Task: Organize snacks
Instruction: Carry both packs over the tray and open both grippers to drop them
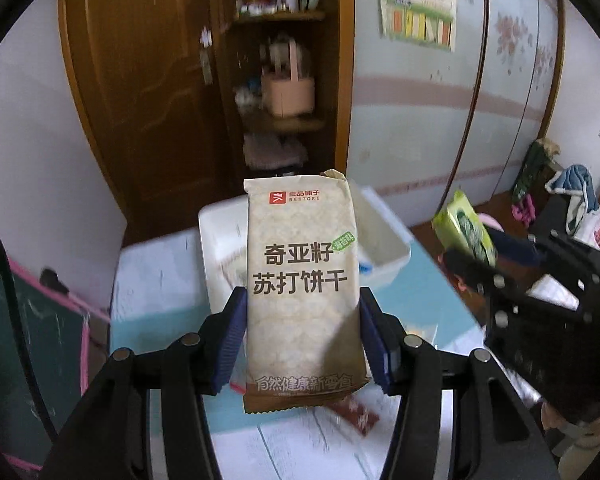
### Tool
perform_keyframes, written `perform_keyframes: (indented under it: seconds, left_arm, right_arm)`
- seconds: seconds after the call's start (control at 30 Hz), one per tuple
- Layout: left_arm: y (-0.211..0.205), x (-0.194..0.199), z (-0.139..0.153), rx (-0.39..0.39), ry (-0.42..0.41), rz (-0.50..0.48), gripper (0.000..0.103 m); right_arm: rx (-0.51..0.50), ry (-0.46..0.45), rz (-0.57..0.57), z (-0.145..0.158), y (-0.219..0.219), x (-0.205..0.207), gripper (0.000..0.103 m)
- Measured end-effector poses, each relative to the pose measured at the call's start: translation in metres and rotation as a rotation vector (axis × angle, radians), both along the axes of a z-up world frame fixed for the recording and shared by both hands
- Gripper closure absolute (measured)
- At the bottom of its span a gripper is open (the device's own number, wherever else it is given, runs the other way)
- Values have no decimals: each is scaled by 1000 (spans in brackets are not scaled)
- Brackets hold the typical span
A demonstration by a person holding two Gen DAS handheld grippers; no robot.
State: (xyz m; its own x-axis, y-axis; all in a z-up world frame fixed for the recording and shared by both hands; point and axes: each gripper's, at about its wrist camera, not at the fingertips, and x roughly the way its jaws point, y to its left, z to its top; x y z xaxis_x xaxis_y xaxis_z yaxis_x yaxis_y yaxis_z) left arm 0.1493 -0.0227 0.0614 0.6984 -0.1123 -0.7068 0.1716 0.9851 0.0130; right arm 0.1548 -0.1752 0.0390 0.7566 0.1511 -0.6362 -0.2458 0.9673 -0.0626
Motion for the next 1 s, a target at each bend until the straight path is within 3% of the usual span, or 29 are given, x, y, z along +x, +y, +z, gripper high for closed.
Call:
perform_keyframes:
  seconds: [0.17, 0.3, 0.57, 0.83, 0.9, 0.97, 1.0]
  left_arm:
    - [2, 41, 37, 4, -43, 47, 50]
    - [9, 81, 35, 18, -29, 100, 51]
    - [21, 151, -34, 58, 87, 151, 50]
    - [27, 180, -95, 75, 198, 168, 50]
    - [26, 185, -103, 76, 214, 164, 45]
    - [25, 186, -108, 75, 227, 154, 11]
    - [26, 186, -107, 72, 226, 154, 5]
  right_arm:
    - [66, -44, -58, 44, -9, 52, 66]
    - [103, -2, -90, 44, -9, 90, 66]
    - [64, 137, -129, -18, 4, 148, 66]
    - [-30, 295, -95, -96, 30, 171, 66]
    - [-43, 327, -80, -108, 34, 172, 65]
    - [-49, 359, -58, -117, 38, 172, 64]
    - [-57, 371, -46, -122, 40, 171, 62]
